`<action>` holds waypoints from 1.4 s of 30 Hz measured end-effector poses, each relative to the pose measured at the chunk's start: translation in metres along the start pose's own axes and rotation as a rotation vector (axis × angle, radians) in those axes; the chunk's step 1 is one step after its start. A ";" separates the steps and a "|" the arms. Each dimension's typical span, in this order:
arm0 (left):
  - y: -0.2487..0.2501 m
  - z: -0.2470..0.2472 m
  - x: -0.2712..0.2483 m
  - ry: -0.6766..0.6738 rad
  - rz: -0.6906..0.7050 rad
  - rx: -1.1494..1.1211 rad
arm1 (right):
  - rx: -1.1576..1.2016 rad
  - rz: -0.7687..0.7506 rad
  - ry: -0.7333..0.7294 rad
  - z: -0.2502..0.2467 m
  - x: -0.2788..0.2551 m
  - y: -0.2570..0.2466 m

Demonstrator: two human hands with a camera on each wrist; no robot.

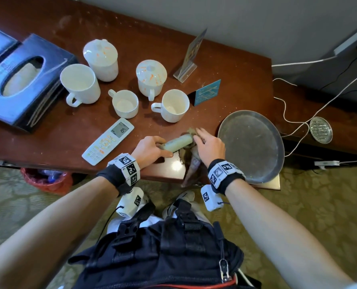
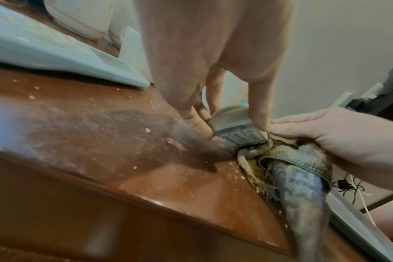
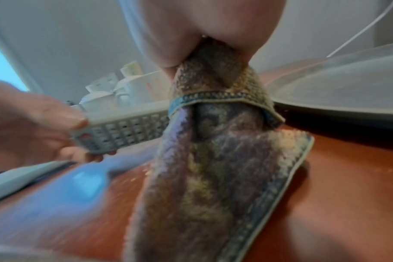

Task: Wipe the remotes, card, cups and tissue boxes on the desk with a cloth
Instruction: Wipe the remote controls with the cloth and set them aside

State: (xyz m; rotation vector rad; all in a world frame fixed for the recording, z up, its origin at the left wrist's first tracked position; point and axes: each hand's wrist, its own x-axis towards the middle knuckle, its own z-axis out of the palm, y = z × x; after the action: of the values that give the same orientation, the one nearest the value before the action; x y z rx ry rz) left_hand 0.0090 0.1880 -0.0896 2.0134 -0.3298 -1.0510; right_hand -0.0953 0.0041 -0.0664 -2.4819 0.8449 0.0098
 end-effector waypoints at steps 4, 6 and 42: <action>0.004 -0.002 -0.001 0.049 0.036 0.034 | 0.056 -0.296 0.034 0.019 -0.027 -0.017; 0.005 -0.002 -0.003 0.064 0.060 0.080 | 0.058 -0.432 0.041 0.028 -0.033 -0.018; 0.000 0.007 -0.008 0.144 0.166 0.277 | 0.039 -0.123 -0.006 0.016 -0.014 -0.010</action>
State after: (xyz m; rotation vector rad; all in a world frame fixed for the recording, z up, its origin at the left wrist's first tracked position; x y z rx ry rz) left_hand -0.0011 0.1882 -0.0871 2.2484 -0.5816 -0.7858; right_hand -0.0989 0.0264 -0.0734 -2.4916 0.6829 -0.0416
